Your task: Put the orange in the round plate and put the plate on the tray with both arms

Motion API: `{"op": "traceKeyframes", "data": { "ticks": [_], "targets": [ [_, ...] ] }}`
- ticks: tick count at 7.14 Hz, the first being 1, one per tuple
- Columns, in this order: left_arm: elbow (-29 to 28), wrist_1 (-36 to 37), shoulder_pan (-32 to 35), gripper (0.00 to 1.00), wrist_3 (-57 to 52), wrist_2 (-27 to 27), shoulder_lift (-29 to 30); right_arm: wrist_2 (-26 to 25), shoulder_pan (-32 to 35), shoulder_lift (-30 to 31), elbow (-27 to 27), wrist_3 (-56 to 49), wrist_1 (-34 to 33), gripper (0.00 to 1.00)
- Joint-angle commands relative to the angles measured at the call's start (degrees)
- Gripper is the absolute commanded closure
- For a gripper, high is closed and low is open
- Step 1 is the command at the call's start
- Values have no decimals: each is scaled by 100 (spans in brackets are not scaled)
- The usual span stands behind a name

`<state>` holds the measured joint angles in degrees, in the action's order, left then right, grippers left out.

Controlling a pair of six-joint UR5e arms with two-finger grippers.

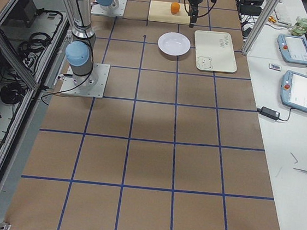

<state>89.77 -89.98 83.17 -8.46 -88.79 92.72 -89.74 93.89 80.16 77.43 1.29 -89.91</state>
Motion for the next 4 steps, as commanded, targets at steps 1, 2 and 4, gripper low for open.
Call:
{"op": "traceKeyframes", "data": {
  "ticks": [1, 2, 4],
  "targets": [
    [6, 42, -213, 0, -24, 19, -61, 0, -11, -10, 0, 11, 0, 0],
    [6, 42, -205, 0, -25, 37, -61, -8, -20, -10, 0, 3, 0, 0],
    [15, 51, -196, 0, -25, 54, -61, 0, -29, -18, 0, 11, 0, 0]
  ]
}}
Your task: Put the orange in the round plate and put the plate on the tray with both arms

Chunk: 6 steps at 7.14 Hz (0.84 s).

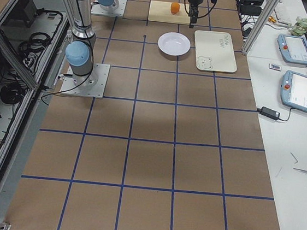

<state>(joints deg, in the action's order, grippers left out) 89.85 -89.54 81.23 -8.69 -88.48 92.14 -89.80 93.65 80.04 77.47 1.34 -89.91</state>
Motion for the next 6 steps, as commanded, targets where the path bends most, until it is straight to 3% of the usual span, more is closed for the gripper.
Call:
{"op": "traceKeyframes", "data": {
  "ticks": [1, 6],
  "targets": [
    [6, 7, -1, 0, -1, 32, 6, -3, -5, -6, -4, 6, 9, 0],
    [181, -2, 16, 0, -26, -2, 67, -12, -93, -15, 5, -2, 35, 0]
  ]
}}
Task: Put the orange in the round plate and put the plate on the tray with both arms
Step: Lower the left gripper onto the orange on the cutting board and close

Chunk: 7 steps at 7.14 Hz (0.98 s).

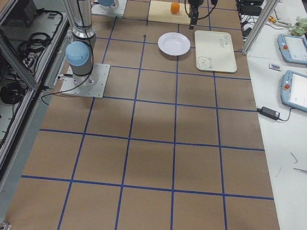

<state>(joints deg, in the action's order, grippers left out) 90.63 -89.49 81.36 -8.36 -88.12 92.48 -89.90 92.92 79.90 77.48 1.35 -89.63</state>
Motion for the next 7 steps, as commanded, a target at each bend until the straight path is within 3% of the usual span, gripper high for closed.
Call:
{"op": "traceKeyframes", "data": {
  "ticks": [1, 3, 6, 7],
  "targets": [
    [243, -33, -23, 0, -70, -48, 137, -1, -19, 0, 4, -3, 16, 0],
    [586, 37, -85, 0, -44, -30, 252, -1, -45, -9, 4, -3, 42, 0],
    [762, 1026, -234, 0, -61, -276, 568, -1, -54, -9, 4, -3, 42, 0],
    [902, 1030, -252, 0, -70, -294, 769, -1, -54, -9, 4, -3, 42, 0]
  ]
}}
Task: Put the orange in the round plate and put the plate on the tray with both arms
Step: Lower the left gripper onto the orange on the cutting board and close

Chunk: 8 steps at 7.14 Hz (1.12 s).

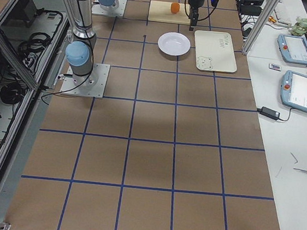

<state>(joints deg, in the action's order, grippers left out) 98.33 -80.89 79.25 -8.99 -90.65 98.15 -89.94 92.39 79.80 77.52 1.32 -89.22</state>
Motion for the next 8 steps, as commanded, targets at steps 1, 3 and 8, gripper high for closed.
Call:
{"op": "traceKeyframes", "data": {
  "ticks": [1, 3, 8],
  "targets": [
    [282, 240, -76, 0, 11, -136, 475, -15, -2, 0, 0, 0, 10, 0],
    [467, 864, -85, 0, 2, -173, 880, -6, -28, 0, 78, 9, -42, 0],
    [485, 1058, -111, 3, 117, -243, 1488, 2, -63, 53, 264, 9, -113, 0]
  ]
}}
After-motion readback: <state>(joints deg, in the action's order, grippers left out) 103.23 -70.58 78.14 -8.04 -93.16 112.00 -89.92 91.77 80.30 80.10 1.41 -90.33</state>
